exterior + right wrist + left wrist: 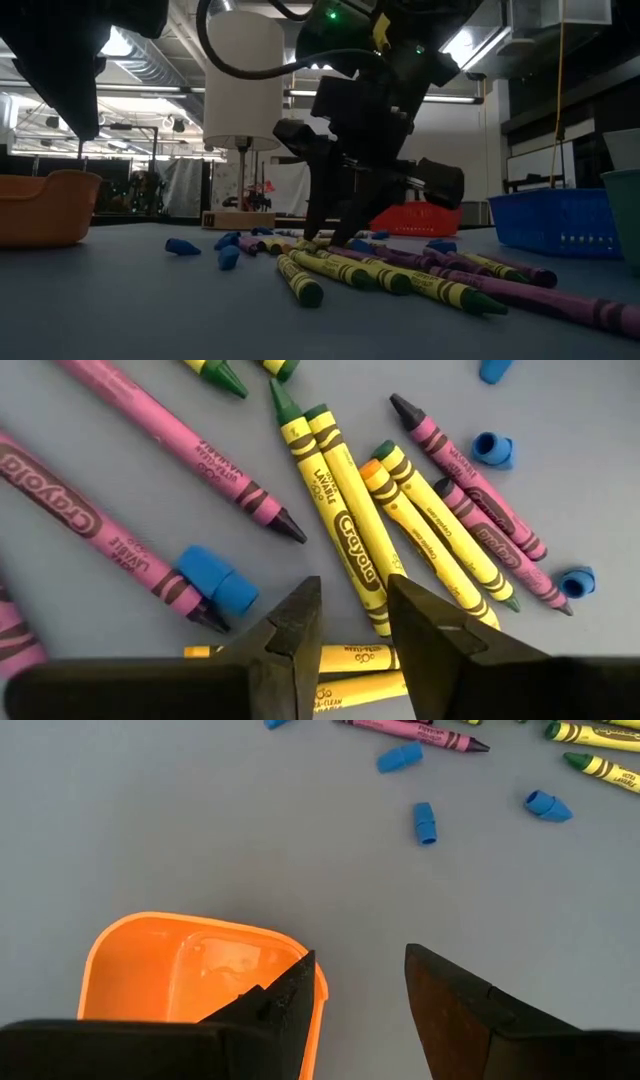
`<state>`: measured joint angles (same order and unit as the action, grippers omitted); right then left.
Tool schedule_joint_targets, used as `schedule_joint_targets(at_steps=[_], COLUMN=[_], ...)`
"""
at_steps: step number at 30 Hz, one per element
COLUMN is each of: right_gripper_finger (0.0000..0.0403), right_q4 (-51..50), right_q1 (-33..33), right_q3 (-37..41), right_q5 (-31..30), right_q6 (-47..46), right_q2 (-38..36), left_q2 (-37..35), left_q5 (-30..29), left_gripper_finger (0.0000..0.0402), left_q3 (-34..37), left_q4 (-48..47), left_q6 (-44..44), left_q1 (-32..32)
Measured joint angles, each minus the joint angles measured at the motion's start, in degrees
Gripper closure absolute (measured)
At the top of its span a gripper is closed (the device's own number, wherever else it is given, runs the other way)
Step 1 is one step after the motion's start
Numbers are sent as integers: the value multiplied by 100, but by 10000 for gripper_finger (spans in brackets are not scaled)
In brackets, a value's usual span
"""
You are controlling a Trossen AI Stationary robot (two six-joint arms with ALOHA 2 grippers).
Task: Sort crayons
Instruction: Put the green crayon into the green bin
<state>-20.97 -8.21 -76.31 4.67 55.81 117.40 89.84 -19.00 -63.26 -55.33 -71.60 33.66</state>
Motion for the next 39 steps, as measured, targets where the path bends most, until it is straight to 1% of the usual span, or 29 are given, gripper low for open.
schedule_joint_targets(at_steps=[10, 19, 25, 32, 39], right_gripper_finger=[288, 288, 288, 288, 288], right_q4=[-231, -328, -307, -323, -350], right_q1=[28, -232, -139, 4, 2], right_q3=[-22, -175, -197, -197, -160], right_q5=[-44, -282, -308, -168, 90], right_q6=[-4, 15, 11, 3, -2], right_q2=[-2, 3, 5, 5, 71], left_q2=[0, 0, 0, 0, 0], left_q5=[0, 1, 1, 2, 2], left_gripper_finger=[260, 260, 260, 260, 260], left_q3=[0, 0, 0, 0, 0], left_q4=[4, 13, 19, 65, 68], left_q6=[16, 14, 12, 12, 14], left_q1=[-1, -1, -1, 0, 0])
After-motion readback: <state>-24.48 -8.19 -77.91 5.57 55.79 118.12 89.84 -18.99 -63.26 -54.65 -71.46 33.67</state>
